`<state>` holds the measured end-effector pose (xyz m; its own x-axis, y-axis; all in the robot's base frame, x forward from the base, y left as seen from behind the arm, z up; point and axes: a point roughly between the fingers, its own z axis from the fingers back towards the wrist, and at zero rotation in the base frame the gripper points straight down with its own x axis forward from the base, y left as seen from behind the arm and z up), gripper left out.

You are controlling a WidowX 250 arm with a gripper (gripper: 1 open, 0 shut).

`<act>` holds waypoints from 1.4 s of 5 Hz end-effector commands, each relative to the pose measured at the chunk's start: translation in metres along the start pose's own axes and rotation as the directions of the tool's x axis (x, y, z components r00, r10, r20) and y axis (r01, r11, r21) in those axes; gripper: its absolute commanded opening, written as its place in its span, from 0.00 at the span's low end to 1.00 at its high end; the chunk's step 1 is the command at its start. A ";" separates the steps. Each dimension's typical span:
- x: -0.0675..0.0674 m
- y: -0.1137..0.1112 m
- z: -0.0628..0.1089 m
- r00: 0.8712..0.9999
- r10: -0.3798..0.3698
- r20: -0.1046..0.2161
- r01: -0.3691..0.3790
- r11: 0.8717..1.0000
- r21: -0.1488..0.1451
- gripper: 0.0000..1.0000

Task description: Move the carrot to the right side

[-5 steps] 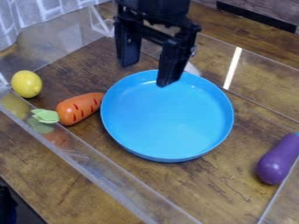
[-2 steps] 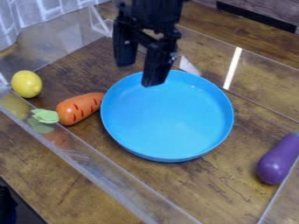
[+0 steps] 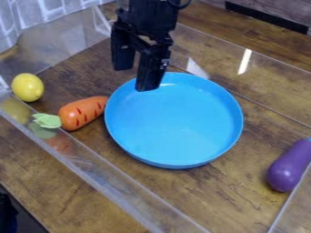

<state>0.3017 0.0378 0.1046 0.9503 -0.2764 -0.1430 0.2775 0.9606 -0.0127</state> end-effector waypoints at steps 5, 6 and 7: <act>-0.022 0.050 -0.017 0.975 -0.224 -0.015 0.224 0.973 0.048 1.00; -0.028 0.058 -0.018 0.958 -0.287 -0.030 0.288 0.956 0.062 1.00; -0.031 0.058 -0.035 0.942 -0.334 -0.038 0.336 0.939 0.068 1.00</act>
<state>0.2792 0.0966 0.0590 0.7828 -0.5903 -0.1969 0.5957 0.8024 -0.0373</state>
